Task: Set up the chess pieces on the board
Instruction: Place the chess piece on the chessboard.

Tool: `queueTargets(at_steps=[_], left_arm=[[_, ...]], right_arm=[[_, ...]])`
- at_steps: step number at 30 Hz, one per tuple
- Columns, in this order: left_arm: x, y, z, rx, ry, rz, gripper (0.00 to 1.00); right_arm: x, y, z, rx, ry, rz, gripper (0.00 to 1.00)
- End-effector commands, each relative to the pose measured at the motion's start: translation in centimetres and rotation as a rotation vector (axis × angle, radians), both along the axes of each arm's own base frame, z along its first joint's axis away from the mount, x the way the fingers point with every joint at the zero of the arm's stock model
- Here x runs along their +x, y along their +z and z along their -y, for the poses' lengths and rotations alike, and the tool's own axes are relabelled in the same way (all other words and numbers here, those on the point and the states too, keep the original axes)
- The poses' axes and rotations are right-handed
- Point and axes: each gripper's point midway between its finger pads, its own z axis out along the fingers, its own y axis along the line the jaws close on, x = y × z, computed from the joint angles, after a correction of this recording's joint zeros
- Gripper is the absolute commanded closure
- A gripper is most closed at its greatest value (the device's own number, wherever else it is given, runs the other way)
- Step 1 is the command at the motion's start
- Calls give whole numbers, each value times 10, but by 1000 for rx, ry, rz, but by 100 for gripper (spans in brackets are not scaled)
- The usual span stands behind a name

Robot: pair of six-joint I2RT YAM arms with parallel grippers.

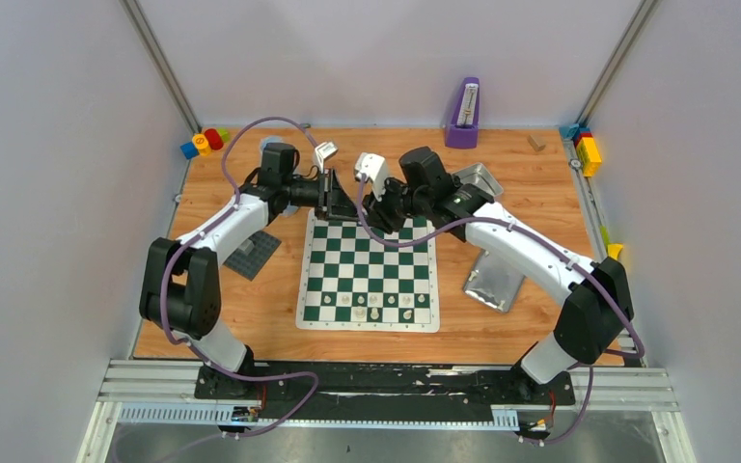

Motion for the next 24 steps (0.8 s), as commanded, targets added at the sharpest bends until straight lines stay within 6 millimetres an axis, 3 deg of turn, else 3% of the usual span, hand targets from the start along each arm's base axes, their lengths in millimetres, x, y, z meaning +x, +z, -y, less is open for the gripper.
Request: queueTargets(at_steps=[1, 5, 12, 17, 24], left_arm=[[-11, 18, -2, -49, -11, 61, 100], [-10, 26, -7, -110, 11, 91, 100], [-18, 49, -8, -197, 17, 157, 100], [-19, 52, -8, -205, 7, 134, 100], [-18, 51, -7, -200, -12, 83, 100]], right_arm=[[11, 37, 5, 125, -22, 18, 64], [1, 53, 19, 238, 35, -93, 55], [-28, 52, 25, 368, 192, -298, 55], [-40, 47, 24, 394, 244, -279, 55], [-38, 53, 19, 373, 250, -193, 54]])
